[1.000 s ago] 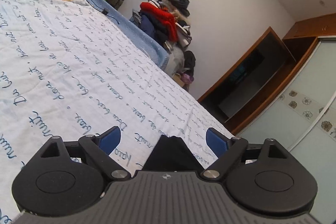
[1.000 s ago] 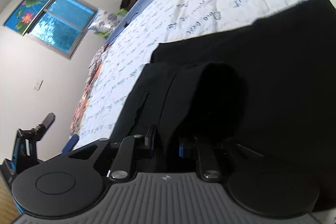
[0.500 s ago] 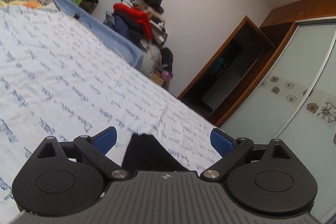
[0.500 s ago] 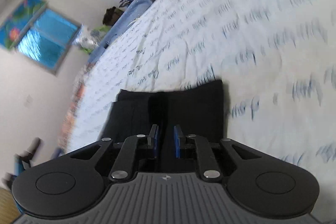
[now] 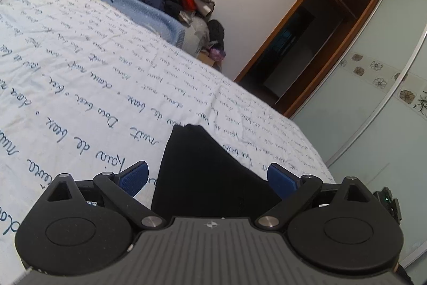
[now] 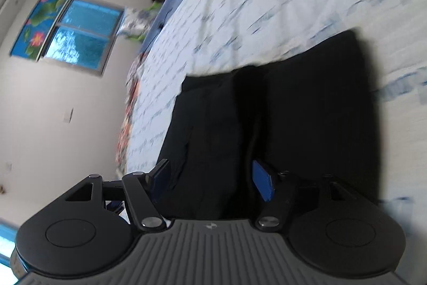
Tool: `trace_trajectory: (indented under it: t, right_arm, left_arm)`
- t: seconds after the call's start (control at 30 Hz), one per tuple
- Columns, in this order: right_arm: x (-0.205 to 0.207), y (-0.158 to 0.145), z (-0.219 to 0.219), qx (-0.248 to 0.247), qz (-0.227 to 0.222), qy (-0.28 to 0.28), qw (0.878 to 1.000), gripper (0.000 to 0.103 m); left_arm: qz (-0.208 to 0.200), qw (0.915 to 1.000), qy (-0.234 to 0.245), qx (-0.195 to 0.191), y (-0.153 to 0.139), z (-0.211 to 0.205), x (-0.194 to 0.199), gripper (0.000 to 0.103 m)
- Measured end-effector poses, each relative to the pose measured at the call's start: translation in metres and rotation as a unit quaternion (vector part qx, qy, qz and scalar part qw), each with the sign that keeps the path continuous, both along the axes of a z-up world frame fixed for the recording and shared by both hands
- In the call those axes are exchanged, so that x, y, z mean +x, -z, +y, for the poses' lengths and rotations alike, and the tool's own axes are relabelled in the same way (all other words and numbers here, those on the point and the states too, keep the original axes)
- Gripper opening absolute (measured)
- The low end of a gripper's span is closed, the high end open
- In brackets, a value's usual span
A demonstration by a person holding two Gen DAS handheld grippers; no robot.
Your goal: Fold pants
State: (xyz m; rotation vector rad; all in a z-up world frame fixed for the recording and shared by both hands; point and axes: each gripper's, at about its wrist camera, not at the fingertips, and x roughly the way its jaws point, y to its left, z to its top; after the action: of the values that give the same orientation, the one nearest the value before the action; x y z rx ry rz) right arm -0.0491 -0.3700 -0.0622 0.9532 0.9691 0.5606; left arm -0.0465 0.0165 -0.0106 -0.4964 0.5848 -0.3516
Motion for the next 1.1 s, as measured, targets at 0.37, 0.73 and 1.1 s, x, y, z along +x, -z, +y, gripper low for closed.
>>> trace_trajectory:
  t: [0.37,0.73,1.1]
  right_arm:
    - [0.004,0.001,0.039,-0.062,-0.019,-0.036,0.997,0.017]
    - [-0.024,-0.045,-0.002,-0.077,-0.087,-0.008,0.993,0.016]
    - [-0.049,-0.012,-0.057,-0.093,-0.038,0.035,0.994,0.016]
  left_arm:
    - [0.067,0.9904,0.101,0.067,0.017,-0.041,0.046,0.099]
    - [-0.004,0.9829,0.130,0.130,-0.005,-0.064,0.028,0.099]
    - [0.041,0.9793,0.149,0.131,0.023,-0.076,0.028,0.098]
